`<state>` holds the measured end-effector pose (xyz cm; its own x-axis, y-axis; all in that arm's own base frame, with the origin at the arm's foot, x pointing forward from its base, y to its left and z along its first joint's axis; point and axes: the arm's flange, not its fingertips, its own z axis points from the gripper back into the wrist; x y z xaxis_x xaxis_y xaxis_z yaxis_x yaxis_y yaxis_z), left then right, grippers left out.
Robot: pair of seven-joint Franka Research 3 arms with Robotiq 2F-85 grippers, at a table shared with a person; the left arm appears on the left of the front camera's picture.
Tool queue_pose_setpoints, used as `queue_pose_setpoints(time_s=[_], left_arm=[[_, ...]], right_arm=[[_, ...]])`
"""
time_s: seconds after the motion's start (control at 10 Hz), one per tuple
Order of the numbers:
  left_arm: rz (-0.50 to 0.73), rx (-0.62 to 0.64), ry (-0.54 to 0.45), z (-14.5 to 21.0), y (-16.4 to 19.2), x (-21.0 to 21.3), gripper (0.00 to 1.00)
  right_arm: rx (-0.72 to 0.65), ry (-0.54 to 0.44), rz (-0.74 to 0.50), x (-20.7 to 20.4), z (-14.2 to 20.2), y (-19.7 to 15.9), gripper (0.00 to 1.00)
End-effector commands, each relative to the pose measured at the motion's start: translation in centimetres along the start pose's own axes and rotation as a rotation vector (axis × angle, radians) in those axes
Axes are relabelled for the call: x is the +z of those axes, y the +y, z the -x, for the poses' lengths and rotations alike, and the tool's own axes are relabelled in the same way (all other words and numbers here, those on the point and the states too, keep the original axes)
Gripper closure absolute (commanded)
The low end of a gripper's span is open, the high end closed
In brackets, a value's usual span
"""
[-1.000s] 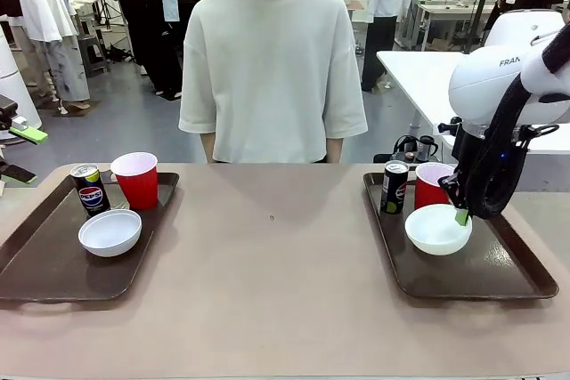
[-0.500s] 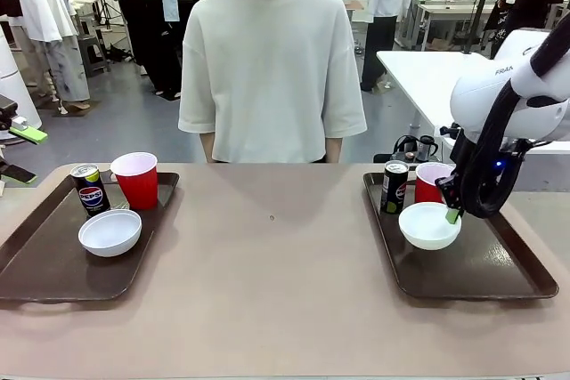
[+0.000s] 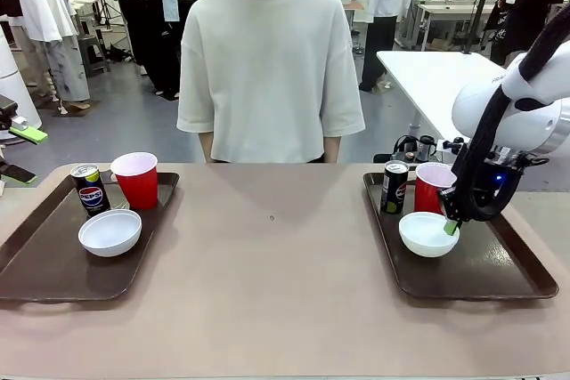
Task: Prepare tableware on both trays.
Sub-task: Pick up a Picnic Bowl from the table and place it on a Handle tray.
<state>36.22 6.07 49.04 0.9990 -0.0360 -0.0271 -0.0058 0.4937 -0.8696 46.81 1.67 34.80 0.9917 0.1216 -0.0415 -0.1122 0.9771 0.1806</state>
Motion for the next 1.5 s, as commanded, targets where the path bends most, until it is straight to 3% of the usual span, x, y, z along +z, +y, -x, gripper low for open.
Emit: queue_pose_setpoints(time_s=[0.0,0.1,0.2,0.3,0.5,0.6,0.7,0.8,0.9,1.2,1.4], left_arm=[[0.012,-0.014,-0.002,0.1,0.0,0.1,0.18],[0.012,-0.014,-0.002,0.1,0.0,0.1,0.18],[0.012,-0.014,-0.002,0.1,0.0,0.1,0.18],[0.012,-0.014,-0.002,0.1,0.0,0.1,0.18],[0.012,-0.014,-0.002,0.1,0.0,0.1,0.18],[0.012,-0.014,-0.002,0.1,0.0,0.1,0.18],[0.012,-0.014,-0.002,0.1,0.0,0.1,0.18],[0.012,-0.014,-0.002,0.1,0.0,0.1,0.18],[0.012,-0.014,-0.002,0.1,0.0,0.1,0.18],[0.012,-0.014,-0.002,0.1,0.0,0.1,0.18],[0.012,-0.014,-0.002,0.1,0.0,0.1,0.18]], right_arm=[[0.03,0.007,-0.034,0.7,-0.2,0.2,0.32],[0.026,-0.006,-0.014,1.5,0.2,0.7,0.0],[0.011,-0.009,0.002,2.6,0.9,1.5,0.12],[-0.008,-0.012,0.03,3.9,1.5,2.1,0.0],[-0.003,-0.001,0.033,6.3,3.2,3.6,0.0],[0.077,0.051,-0.071,7.1,3.9,4.7,0.28],[0.194,0.086,-0.325,7.6,3.9,5.7,0.19],[0.253,0.082,-0.481,7.4,3.8,6.4,0.09],[0.245,0.033,-0.593,6.9,4.3,7.6,0.09],[0.082,-0.063,-0.808,6.4,9.7,10.2,0.09],[-0.081,-0.209,-0.905,6.2,14.3,9.5,0.09]])
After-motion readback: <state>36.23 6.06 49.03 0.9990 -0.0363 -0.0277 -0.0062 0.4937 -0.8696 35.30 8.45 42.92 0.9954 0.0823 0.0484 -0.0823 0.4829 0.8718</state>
